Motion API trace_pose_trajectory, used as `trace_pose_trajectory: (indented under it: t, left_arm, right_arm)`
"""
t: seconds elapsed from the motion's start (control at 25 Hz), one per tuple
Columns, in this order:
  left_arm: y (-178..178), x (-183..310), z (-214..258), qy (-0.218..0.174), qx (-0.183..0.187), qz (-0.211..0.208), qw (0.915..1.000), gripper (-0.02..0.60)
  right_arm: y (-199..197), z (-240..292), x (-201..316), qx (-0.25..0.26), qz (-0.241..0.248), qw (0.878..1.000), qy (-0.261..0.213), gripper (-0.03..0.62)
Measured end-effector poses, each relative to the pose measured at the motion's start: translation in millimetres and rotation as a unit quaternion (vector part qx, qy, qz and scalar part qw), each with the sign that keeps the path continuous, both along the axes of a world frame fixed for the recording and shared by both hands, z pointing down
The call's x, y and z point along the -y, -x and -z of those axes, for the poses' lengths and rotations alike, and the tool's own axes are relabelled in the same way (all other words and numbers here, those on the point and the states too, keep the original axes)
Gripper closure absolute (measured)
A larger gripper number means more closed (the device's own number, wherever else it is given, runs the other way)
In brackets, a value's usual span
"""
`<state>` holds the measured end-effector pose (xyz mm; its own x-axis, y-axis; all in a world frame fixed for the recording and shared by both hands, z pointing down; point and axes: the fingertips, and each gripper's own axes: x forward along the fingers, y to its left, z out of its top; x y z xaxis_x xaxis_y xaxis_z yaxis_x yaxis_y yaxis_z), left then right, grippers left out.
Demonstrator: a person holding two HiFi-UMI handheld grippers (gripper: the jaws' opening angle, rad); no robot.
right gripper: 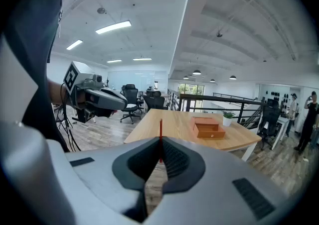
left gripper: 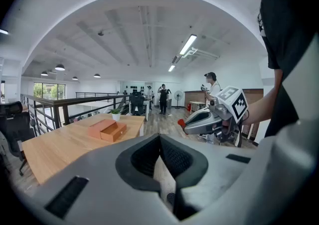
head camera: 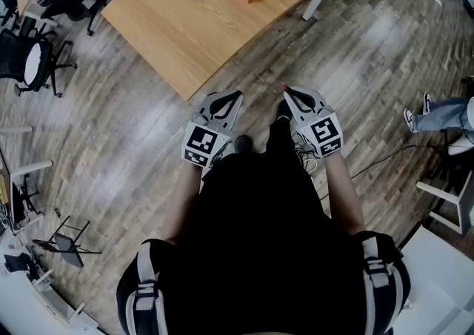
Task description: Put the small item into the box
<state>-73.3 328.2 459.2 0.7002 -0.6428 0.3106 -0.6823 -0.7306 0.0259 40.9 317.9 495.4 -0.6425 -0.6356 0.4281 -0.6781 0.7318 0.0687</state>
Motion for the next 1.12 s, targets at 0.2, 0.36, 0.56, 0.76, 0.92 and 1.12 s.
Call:
trace_pose_trajectory:
  t: [0.2,0.36,0.56,0.76,0.92,1.12]
  left_arm:
    - [8,-6,-3,0.006,0.001,-0.005,1.0,0.558]
    - [15,-10,-7,0.01,0.001,-0.007,0.9999,0.558]
    - [19,-9,-3,0.003,0.01,-0.019,0.9998,0.558]
    - [24,-14,-3,0.005,0.016,-0.023,0.9996,0.558]
    - [31,-14,-4,0.01,0.016,-0.016,0.9997,0.558]
    - [28,-13,-5,0.009,0.017,-0.015,0.9997,0.558]
  right_arm:
    - [2,7,-1,0.001,-0.008,1.0,-0.009,0.562]
    - [11,10,-8,0.006,-0.01,1.0,-0.011,0.562]
    - [24,20,-12,0.018,-0.003,1.0,-0.016,0.562]
    - [34,23,-13,0.025,0.0,1.0,-0.018,0.562]
    - [39,25,-9,0.025,0.001,0.999,-0.021,0.562]
    - [38,26,-8,0.026,0.002,0.999,-0.021,0.562]
